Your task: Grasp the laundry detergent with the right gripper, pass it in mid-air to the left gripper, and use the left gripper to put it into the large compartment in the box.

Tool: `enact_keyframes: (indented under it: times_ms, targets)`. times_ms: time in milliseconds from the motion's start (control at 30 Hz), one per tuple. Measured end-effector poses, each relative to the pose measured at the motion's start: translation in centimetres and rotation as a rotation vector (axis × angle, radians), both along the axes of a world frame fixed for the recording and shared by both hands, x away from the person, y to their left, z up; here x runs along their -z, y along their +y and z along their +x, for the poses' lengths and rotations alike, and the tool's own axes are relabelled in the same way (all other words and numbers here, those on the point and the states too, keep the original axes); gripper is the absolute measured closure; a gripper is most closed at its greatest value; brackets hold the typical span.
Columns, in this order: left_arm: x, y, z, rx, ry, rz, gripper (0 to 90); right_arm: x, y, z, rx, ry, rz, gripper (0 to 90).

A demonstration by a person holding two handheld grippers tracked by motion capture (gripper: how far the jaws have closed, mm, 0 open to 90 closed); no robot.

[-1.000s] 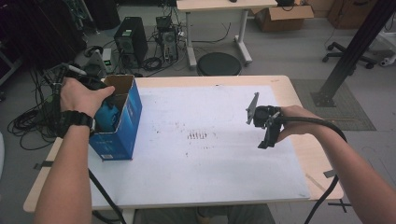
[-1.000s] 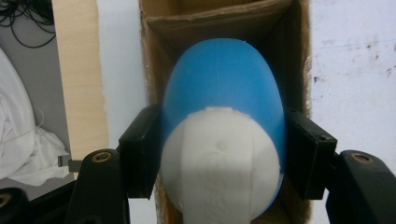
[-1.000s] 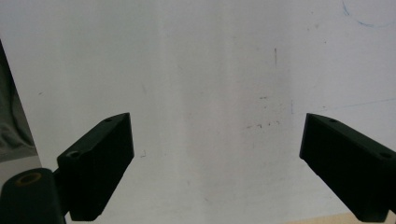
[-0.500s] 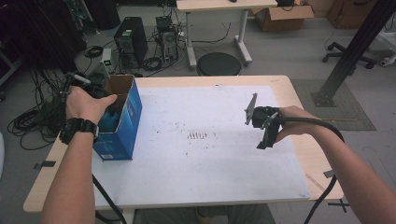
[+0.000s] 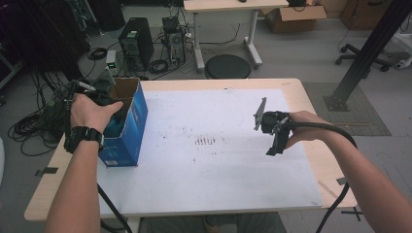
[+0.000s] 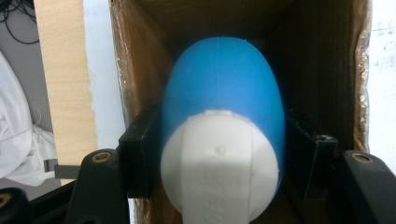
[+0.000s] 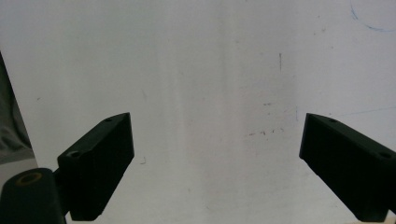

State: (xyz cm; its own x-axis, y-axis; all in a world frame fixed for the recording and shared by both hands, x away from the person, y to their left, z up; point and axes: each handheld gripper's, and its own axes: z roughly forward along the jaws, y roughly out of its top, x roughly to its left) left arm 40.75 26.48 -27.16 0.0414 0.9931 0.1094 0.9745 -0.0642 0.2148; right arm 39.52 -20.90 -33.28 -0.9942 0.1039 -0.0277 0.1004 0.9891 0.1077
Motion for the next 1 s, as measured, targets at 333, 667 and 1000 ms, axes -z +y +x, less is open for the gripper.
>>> enact_keyframes:
  times_ms: [333,667,1000]
  targets:
    - [0.1,-0.2,0.0,0.004,0.003,-0.002,37.7,0.2,0.0,-0.2,0.0,0.002,0.003,9.8]
    - [0.2,-0.3,0.0,0.0,0.012,-0.014,36.4,0.2,-0.3,-0.4,0.008,0.004,0.002,9.9]
    - [-1.7,-0.7,-0.2,-0.003,-0.001,-0.008,28.9,0.1,-0.3,-0.5,0.0,0.005,0.006,9.8]
